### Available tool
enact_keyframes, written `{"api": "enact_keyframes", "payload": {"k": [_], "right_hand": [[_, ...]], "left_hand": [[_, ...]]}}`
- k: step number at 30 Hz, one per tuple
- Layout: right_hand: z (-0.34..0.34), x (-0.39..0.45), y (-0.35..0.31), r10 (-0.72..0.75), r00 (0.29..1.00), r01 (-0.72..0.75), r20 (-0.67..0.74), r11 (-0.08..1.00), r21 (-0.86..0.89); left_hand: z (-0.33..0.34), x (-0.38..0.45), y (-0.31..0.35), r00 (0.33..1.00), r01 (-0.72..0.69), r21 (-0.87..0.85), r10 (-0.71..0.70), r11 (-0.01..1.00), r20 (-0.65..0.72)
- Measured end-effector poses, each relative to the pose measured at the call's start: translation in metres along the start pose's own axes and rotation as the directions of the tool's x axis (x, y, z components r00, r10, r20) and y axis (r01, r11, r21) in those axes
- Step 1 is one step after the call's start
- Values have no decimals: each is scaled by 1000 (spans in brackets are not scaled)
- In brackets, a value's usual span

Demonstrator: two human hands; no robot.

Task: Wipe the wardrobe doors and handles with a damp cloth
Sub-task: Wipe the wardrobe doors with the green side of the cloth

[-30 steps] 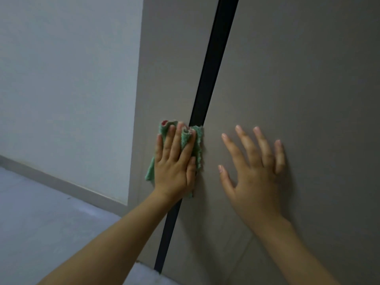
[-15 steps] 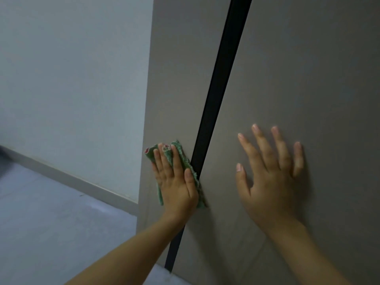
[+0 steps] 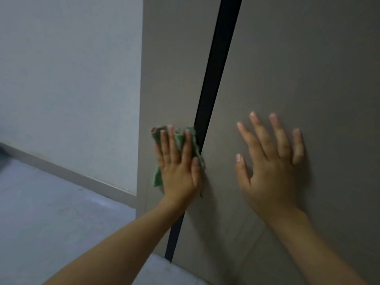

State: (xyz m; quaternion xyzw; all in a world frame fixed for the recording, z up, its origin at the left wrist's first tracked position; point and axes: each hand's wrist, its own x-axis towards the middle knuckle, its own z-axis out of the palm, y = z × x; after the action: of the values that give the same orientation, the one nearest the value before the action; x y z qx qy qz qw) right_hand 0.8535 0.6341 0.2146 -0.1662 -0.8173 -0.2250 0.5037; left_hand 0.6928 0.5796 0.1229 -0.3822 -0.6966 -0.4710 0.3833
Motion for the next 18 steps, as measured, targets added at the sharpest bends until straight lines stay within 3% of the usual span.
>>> {"api": "enact_keyframes", "payload": {"k": [4,8,14,16,18], "right_hand": [[-1,-2,1,-13,1000,13,9,1000,6],[-3,0,4,-34,999,34,15,999,22],[-12,-10,9,-44,997,40,58,997,69],[-16,-19,17,-71,996,69,54,996,53],[-18,-30,28,-99,994,98,46,995,27]], "left_hand": [[-1,-10,-9,979,-200,54,197,978,55],[-15,20,-29,900,-437,114,433,892,59],[-9,29,-18,917,-394,122,398,911,-5],[-5,13,-18,859,-511,119,507,851,67],[0,-9,-18,752,-658,114,641,745,151]]}}
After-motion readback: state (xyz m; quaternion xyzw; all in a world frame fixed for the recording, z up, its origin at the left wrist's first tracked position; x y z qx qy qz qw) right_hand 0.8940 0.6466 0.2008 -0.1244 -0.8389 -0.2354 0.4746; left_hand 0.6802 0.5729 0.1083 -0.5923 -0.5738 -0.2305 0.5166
